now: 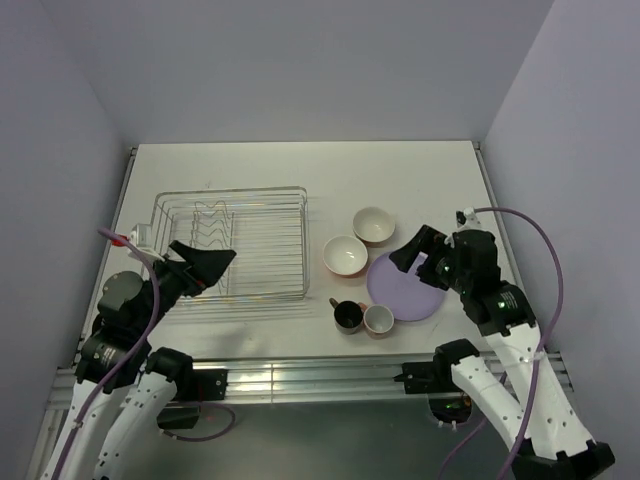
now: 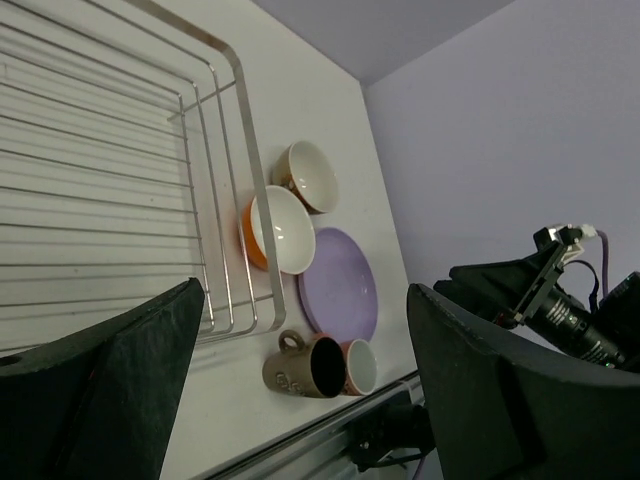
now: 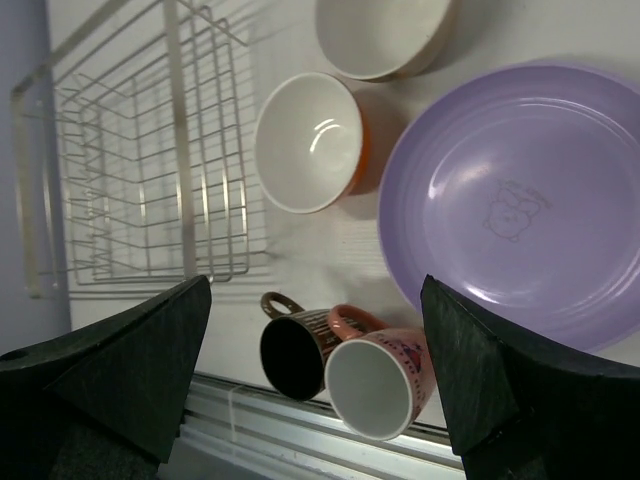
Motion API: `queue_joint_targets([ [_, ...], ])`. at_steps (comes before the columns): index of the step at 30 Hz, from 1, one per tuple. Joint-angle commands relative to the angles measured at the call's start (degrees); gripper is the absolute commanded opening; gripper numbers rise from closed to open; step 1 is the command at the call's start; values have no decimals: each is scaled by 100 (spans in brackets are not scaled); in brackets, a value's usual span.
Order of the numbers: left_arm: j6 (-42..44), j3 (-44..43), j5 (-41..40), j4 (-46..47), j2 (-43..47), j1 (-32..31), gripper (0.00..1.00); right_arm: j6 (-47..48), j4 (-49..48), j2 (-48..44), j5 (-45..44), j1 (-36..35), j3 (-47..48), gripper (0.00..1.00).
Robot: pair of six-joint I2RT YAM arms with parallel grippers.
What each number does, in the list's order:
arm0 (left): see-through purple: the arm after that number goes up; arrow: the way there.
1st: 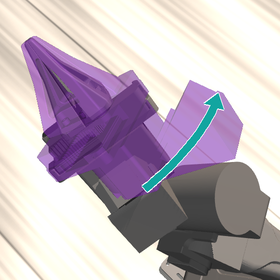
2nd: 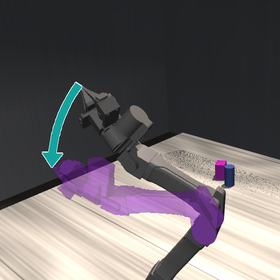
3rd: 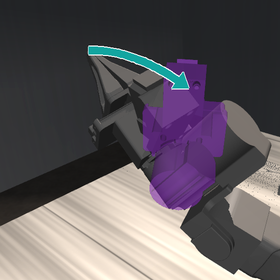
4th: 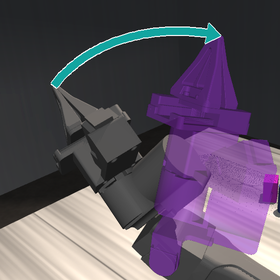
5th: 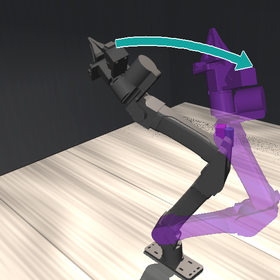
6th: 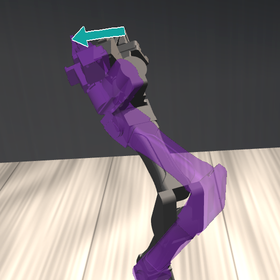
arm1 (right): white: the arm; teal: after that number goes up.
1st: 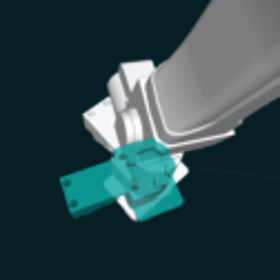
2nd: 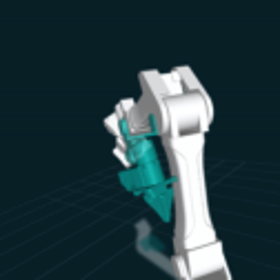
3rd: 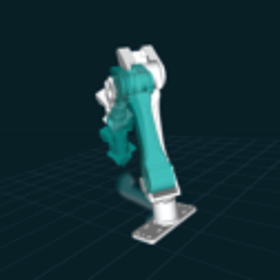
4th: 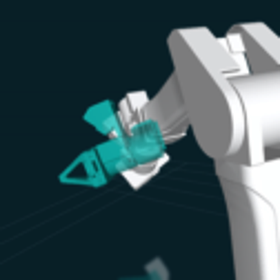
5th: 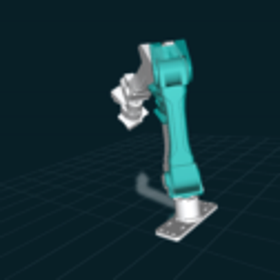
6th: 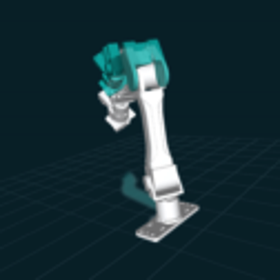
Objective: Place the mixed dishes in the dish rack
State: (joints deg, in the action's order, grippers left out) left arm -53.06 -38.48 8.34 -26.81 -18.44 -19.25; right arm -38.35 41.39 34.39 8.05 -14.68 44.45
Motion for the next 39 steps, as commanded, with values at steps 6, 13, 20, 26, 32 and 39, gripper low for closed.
queue_joint_targets([
  [6, 357, -291, 89, -114, -274, 26, 89, 310, -271, 1297, -796, -158, 837, 93],
  [13, 542, -652, 107, -272, -529, 26, 88, 135, -473, 3177, -1209, -150, 1662, 85],
  [20, 779, -951, 80, -500, -942, 26, 87, 178, -579, 4680, -1508, -149, 2437, 82],
  [26, 867, -1021, 133, -484, -1136, 26, 87, 135, -640, 5481, -1631, -149, 2797, 82],
  [32, 920, -942, 177, -439, -1180, 26, 87, 161, -702, 5973, -1746, -114, 2894, 76],
  [39, 973, -907, 168, -466, -1267, 26, 87, 222, -869, 6263, -1886, -79, 2780, 70],
])
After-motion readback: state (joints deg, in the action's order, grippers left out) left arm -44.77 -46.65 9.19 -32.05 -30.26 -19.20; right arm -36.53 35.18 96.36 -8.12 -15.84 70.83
